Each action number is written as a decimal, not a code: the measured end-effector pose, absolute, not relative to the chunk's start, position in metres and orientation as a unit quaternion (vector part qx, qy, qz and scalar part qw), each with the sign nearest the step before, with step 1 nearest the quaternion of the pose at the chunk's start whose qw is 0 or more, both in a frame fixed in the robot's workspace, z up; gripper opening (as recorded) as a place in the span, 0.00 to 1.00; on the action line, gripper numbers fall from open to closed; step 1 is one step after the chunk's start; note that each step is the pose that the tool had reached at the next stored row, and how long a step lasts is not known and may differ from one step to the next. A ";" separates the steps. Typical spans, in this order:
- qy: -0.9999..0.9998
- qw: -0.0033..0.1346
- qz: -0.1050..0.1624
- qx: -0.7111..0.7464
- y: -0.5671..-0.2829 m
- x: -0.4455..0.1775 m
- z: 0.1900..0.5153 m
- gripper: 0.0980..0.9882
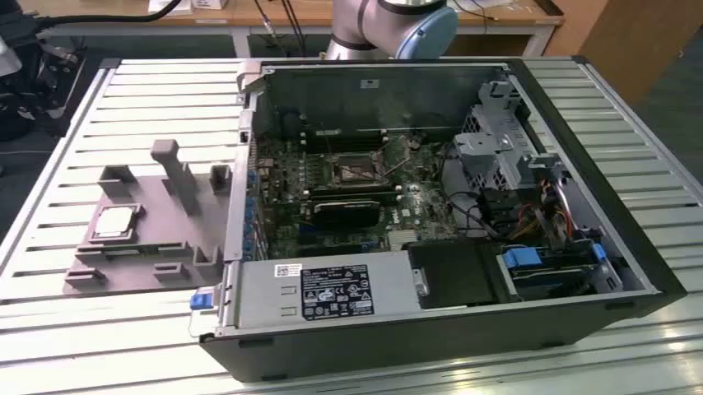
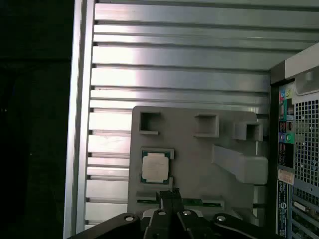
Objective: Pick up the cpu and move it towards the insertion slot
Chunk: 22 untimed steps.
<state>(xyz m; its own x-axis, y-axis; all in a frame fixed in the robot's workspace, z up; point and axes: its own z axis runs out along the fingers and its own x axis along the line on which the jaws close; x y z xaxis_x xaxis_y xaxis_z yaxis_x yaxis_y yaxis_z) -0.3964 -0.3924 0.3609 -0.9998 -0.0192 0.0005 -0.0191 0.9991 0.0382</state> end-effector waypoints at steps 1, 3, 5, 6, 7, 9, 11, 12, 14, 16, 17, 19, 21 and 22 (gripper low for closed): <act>-1.000 0.000 -0.019 0.010 -0.392 -0.396 0.361 0.00; -1.000 0.000 -0.019 0.010 -0.392 -0.396 0.361 0.00; -1.000 0.000 -0.019 0.010 -0.392 -0.396 0.361 0.00; -1.000 0.000 -0.019 0.010 -0.392 -0.396 0.361 0.00; -1.000 0.000 -0.019 0.010 -0.392 -0.396 0.361 0.00; -1.000 0.000 -0.019 0.010 -0.392 -0.396 0.361 0.00; -1.000 0.000 -0.019 0.010 -0.392 -0.396 0.361 0.00; -1.000 0.000 -0.019 0.010 -0.392 -0.396 0.360 0.00; -1.000 0.000 -0.019 0.010 -0.392 -0.396 0.358 0.00; -1.000 0.000 -0.019 0.010 -0.392 -0.396 0.356 0.00; -1.000 -0.001 -0.019 0.010 -0.392 -0.397 0.354 0.00; -1.000 -0.002 -0.019 0.010 -0.392 -0.397 0.351 0.00; -1.000 -0.003 -0.019 0.010 -0.392 -0.397 0.347 0.00; -1.000 -0.004 -0.019 0.010 -0.392 -0.397 0.345 0.00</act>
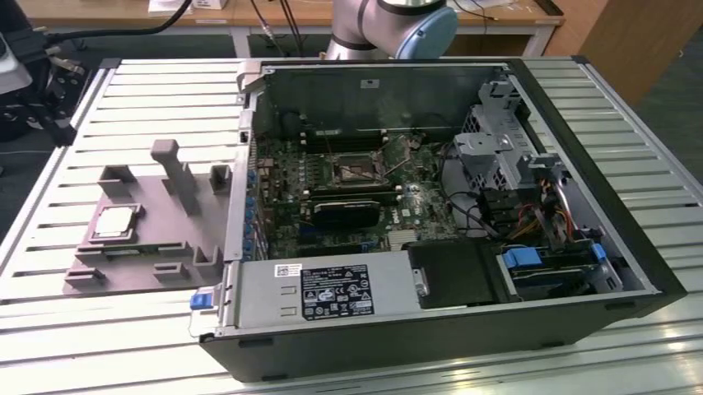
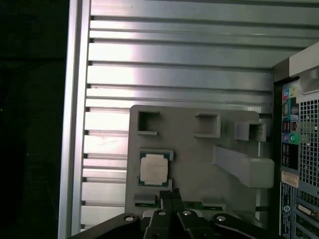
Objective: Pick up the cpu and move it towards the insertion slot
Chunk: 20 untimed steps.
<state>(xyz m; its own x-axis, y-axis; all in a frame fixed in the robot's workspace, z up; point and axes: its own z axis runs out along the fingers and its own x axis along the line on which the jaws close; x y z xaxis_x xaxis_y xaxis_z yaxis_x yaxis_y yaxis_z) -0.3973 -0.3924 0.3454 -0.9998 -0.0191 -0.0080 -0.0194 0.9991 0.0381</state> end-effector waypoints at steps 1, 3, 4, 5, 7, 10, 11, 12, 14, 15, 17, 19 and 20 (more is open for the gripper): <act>1.000 0.004 0.019 -0.010 -0.392 -0.398 0.344 0.00; 1.000 0.005 0.019 -0.010 -0.392 -0.398 0.340 0.00; 1.000 0.005 0.019 -0.010 -0.392 -0.398 0.338 0.00; 1.000 0.005 0.019 -0.010 -0.392 -0.398 0.336 0.00; 1.000 0.006 0.019 -0.010 -0.392 -0.398 0.333 0.00; 1.000 0.006 0.019 -0.010 -0.392 -0.399 0.327 0.00; 1.000 0.006 0.019 -0.010 -0.392 -0.399 0.325 0.00; 1.000 0.006 0.019 -0.010 -0.392 -0.399 0.324 0.00; 1.000 0.007 0.019 -0.010 -0.392 -0.399 0.320 0.00; 1.000 0.007 0.019 -0.010 -0.392 -0.399 0.318 0.00; 1.000 0.007 0.019 -0.010 -0.392 -0.400 0.314 0.00; 1.000 0.008 0.019 -0.010 -0.393 -0.400 0.311 0.00; 1.000 0.008 0.019 -0.010 -0.393 -0.401 0.309 0.00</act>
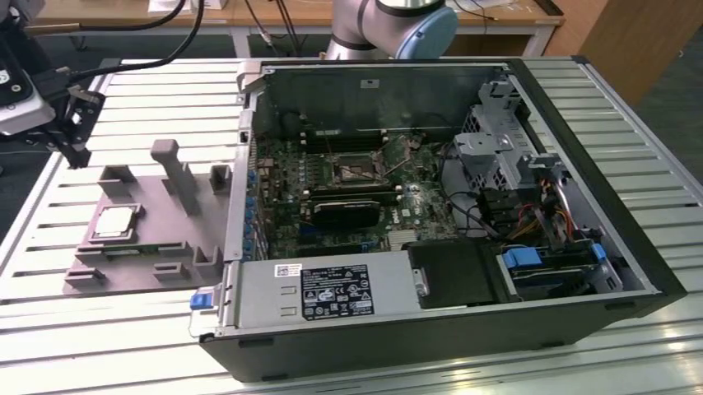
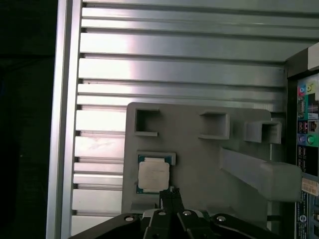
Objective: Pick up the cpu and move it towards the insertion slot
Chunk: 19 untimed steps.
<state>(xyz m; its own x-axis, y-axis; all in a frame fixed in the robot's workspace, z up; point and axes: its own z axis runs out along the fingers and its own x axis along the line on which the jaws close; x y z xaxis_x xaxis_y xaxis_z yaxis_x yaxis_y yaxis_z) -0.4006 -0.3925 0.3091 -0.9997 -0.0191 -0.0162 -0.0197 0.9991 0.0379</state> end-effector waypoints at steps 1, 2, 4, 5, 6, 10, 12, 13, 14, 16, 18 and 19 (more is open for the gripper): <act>1.000 0.008 0.019 -0.010 -0.393 -0.401 0.307 0.00; 1.000 0.008 0.019 -0.010 -0.393 -0.401 0.305 0.00; 1.000 0.008 0.019 -0.010 -0.393 -0.402 0.302 0.00; 1.000 0.008 0.019 -0.010 -0.393 -0.402 0.300 0.00; 1.000 0.008 0.019 -0.010 -0.393 -0.402 0.298 0.00; 1.000 0.008 0.019 -0.010 -0.393 -0.403 0.291 0.00; 1.000 0.009 0.019 -0.010 -0.394 -0.403 0.287 0.00; 1.000 0.008 0.019 -0.010 -0.394 -0.404 0.285 0.00; 1.000 0.009 0.019 -0.010 -0.394 -0.404 0.284 0.00; 1.000 0.009 0.019 -0.009 -0.394 -0.405 0.280 0.00; 1.000 0.009 0.019 -0.009 -0.394 -0.406 0.276 0.00; 1.000 0.009 0.019 -0.009 -0.394 -0.407 0.274 0.00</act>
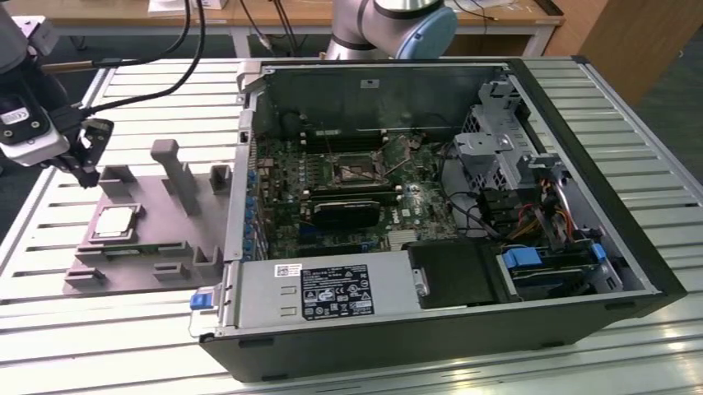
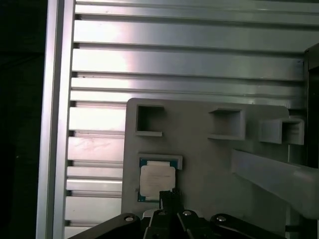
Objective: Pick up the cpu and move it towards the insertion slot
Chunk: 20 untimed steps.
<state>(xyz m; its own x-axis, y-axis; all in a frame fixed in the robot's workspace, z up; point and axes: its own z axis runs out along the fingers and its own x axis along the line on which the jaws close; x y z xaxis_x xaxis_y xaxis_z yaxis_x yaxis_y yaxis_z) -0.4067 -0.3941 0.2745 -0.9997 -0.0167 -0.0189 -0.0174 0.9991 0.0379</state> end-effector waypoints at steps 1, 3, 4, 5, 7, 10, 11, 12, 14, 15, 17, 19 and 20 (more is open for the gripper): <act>1.000 0.009 0.019 -0.008 -0.394 -0.407 0.273 0.00; 1.000 0.009 0.019 -0.007 -0.394 -0.409 0.269 0.00; 1.000 0.009 0.019 -0.006 -0.394 -0.409 0.267 0.00; 1.000 0.009 0.019 -0.005 -0.394 -0.410 0.265 0.00; 1.000 0.010 0.019 -0.003 -0.394 -0.411 0.262 0.00; 1.000 0.010 0.019 0.000 -0.394 -0.412 0.257 0.00; 1.000 0.010 0.019 0.001 -0.394 -0.412 0.255 0.00; 1.000 0.010 0.019 0.003 -0.394 -0.412 0.254 0.00; 1.000 0.010 0.019 0.005 -0.395 -0.413 0.250 0.00; 1.000 0.010 0.019 0.006 -0.395 -0.413 0.249 0.00; 1.000 0.011 0.019 0.008 -0.395 -0.414 0.245 0.00; 1.000 0.011 0.019 0.010 -0.395 -0.415 0.241 0.00; 1.000 0.011 0.019 0.011 -0.395 -0.415 0.240 0.00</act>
<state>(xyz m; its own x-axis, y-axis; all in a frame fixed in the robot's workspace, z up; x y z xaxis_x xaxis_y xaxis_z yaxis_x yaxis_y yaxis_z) -0.4147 -0.3953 0.2396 -0.9995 0.0219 -0.0214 0.0211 0.9990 0.0383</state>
